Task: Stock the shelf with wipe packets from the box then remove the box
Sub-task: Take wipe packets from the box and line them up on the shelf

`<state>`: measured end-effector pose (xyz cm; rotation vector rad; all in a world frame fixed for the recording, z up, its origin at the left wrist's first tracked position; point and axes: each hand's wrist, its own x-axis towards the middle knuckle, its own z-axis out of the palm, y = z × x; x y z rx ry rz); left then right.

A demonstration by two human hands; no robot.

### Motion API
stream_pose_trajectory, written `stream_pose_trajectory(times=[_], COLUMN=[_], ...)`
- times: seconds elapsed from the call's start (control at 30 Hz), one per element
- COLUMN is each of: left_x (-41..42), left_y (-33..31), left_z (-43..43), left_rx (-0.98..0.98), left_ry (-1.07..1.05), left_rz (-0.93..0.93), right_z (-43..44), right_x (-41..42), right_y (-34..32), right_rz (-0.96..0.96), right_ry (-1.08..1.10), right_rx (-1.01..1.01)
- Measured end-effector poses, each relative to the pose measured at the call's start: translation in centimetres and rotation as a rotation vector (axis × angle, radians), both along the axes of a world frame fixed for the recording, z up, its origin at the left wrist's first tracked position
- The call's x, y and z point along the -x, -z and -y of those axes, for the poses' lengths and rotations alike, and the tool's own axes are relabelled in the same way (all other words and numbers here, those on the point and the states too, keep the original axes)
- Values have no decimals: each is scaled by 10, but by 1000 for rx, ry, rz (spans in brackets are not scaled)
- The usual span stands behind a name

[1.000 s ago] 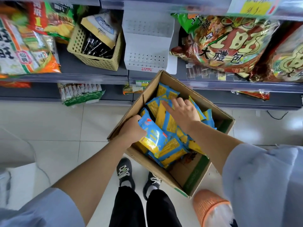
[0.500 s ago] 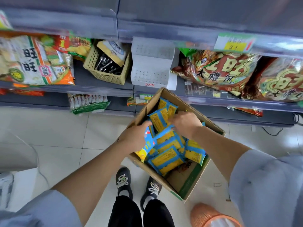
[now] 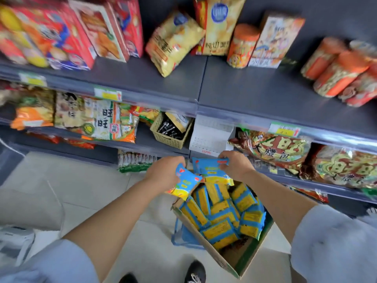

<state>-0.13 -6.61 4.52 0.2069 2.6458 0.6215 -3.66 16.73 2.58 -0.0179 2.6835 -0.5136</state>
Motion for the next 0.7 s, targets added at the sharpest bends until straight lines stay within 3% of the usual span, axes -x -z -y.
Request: stream_pose_trajectory(times=[0.7], left_x=[-30], left_y=[-188], left_z=[275], left_rx=[-157], left_ry=[-178], left_rz=[-328], right_z=[286], right_x=[-5], right_y=[-208], right_rz=[-508], right_ry=[-91], right_rx=[272])
